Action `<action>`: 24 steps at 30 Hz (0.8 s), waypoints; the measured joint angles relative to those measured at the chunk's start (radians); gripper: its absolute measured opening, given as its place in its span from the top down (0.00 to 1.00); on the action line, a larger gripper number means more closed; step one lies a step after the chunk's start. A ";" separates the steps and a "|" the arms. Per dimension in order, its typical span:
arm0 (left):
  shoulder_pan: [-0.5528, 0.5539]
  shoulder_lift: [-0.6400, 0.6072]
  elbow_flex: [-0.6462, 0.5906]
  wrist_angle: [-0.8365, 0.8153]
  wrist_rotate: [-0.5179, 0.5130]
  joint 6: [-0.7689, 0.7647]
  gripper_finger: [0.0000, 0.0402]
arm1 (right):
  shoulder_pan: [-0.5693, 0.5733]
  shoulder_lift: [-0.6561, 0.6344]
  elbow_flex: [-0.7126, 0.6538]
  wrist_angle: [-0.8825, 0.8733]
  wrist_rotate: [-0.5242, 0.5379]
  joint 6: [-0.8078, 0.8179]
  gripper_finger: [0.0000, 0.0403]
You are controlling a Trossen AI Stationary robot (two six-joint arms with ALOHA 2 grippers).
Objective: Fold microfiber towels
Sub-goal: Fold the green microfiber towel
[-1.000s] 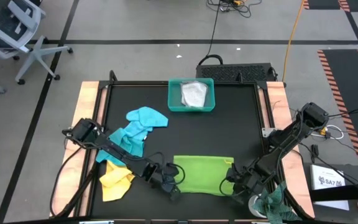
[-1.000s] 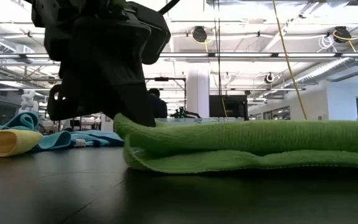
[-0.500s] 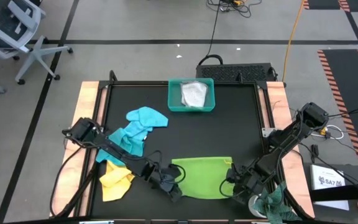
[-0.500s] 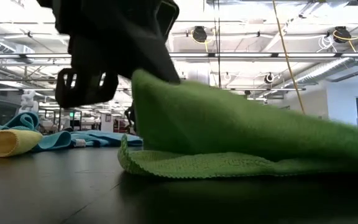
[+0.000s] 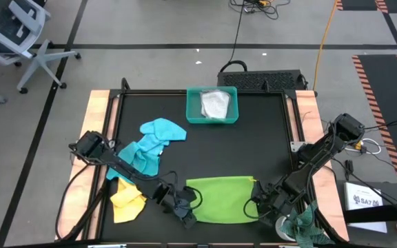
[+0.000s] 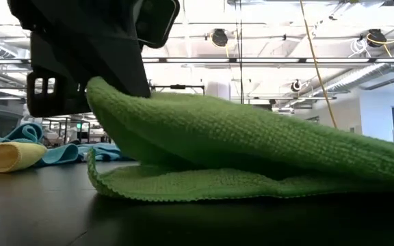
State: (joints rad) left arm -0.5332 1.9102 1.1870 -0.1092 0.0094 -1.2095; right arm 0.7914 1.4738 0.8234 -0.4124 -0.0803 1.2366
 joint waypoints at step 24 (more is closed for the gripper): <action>0.069 0.000 0.000 -0.008 0.081 0.083 0.61 | 0.000 0.000 0.000 0.000 0.000 0.000 0.72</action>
State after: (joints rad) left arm -0.4638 1.9102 1.1870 -0.1175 0.0902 -1.1264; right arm 0.7910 1.4738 0.8234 -0.4124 -0.0807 1.2364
